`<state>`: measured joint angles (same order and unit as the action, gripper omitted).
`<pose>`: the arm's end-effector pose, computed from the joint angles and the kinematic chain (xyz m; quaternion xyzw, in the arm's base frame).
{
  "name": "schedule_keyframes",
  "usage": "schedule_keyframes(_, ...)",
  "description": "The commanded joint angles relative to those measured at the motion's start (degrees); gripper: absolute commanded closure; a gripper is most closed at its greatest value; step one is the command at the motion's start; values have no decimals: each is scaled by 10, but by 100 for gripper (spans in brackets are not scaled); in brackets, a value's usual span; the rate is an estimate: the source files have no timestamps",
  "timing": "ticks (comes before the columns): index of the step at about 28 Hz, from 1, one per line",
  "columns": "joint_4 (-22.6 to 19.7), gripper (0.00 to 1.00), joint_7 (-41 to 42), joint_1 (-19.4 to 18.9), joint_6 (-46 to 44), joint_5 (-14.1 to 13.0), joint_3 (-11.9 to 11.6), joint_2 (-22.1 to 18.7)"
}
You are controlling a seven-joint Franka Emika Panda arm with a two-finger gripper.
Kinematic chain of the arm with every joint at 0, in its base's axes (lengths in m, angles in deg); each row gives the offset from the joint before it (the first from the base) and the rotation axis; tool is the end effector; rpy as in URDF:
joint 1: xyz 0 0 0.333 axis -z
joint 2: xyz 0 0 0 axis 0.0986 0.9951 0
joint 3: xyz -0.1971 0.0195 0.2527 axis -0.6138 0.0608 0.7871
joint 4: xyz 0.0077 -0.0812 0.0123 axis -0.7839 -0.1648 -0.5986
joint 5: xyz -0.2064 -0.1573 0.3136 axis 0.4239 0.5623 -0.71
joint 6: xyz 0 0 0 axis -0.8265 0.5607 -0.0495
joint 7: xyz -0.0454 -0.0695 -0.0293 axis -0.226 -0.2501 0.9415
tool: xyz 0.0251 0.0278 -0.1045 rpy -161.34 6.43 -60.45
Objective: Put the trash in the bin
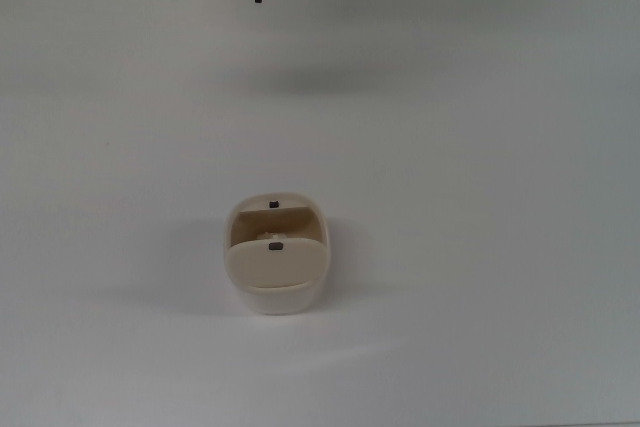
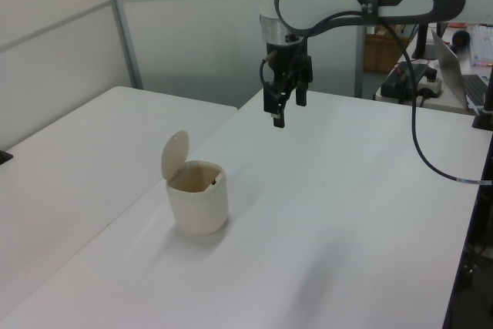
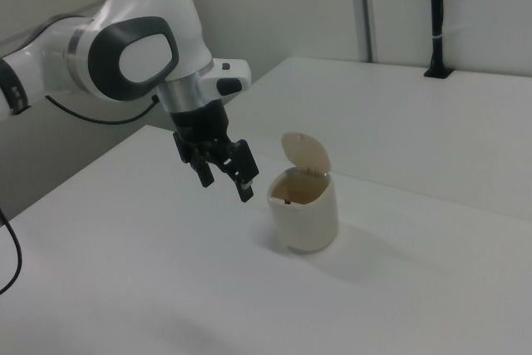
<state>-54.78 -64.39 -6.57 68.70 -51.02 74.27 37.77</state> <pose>0.5729 -0.0144 0.6087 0.9993 -0.0253 0.0102 0.0274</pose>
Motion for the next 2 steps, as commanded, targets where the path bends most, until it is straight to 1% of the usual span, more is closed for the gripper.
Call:
schedule_keyframes(1,-6,0,19,-1,-11,-13,-7,-10)
schedule_keyframes(2,-6,0,19,-1,-11,-12,-7,-10)
